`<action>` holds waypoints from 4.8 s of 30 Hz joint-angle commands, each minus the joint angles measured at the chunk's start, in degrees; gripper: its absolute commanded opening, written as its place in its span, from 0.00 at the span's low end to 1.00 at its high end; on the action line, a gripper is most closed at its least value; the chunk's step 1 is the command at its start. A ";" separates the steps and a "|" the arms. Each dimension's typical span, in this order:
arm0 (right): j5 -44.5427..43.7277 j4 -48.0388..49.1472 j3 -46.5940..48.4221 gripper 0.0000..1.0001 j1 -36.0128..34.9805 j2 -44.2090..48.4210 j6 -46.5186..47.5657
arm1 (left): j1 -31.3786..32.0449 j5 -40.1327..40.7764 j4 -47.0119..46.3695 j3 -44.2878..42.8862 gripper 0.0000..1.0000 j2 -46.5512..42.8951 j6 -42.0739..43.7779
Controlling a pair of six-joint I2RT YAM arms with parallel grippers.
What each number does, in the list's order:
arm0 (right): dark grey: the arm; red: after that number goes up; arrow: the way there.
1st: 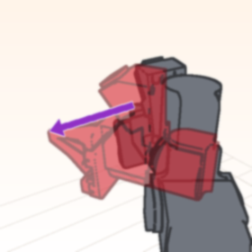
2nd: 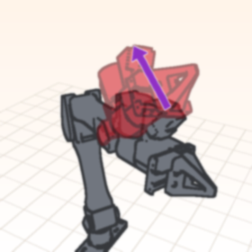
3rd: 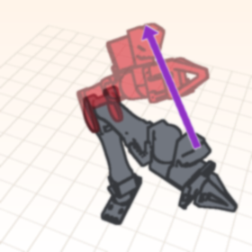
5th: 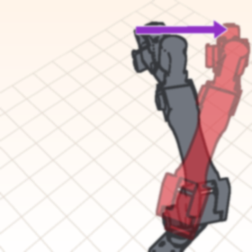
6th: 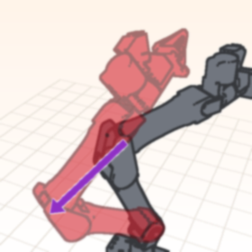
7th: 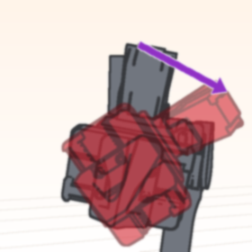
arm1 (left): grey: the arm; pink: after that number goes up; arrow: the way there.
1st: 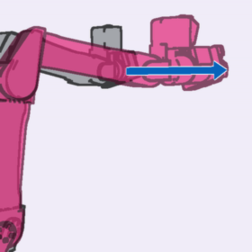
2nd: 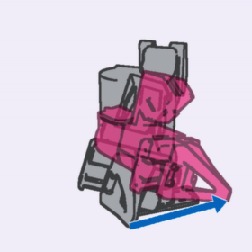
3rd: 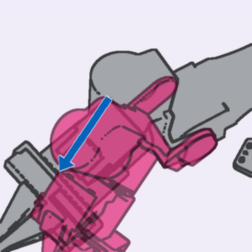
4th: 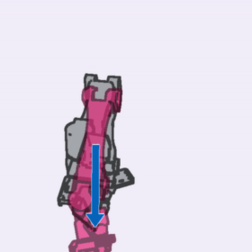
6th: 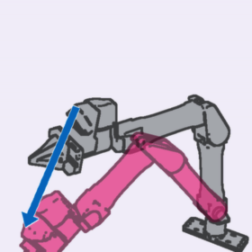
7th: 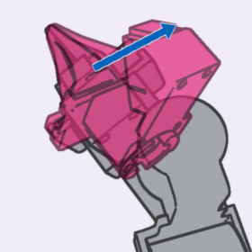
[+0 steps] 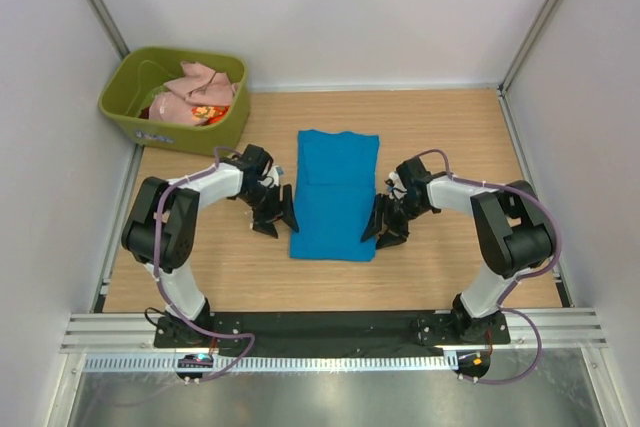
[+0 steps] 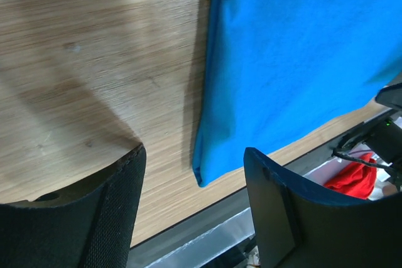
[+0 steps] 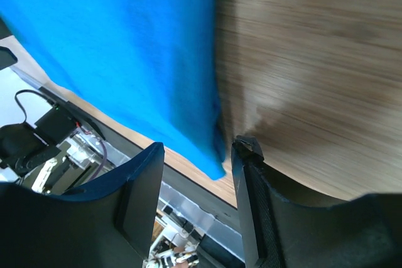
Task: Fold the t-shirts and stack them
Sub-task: Fold the tshirt
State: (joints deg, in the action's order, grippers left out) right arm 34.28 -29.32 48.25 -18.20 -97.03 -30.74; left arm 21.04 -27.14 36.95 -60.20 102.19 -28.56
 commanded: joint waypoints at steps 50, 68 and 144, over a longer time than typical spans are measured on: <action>-16.44 10.43 -7.55 0.24 -3.78 1.23 -2.57 | 3.66 -1.60 -15.15 10.19 0.00 1.96 -4.75; -13.10 0.59 -11.16 0.01 -6.41 23.00 -7.84 | 9.81 1.90 -10.25 15.04 0.00 -21.93 -13.37; -38.57 -22.71 47.72 0.53 -12.29 -13.35 -7.57 | -0.82 7.98 8.41 -25.94 0.55 0.12 -4.31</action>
State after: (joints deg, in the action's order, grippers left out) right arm 5.69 -53.67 97.36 -29.26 -109.95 -32.12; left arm 19.79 -17.89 46.50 -90.63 104.16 -33.80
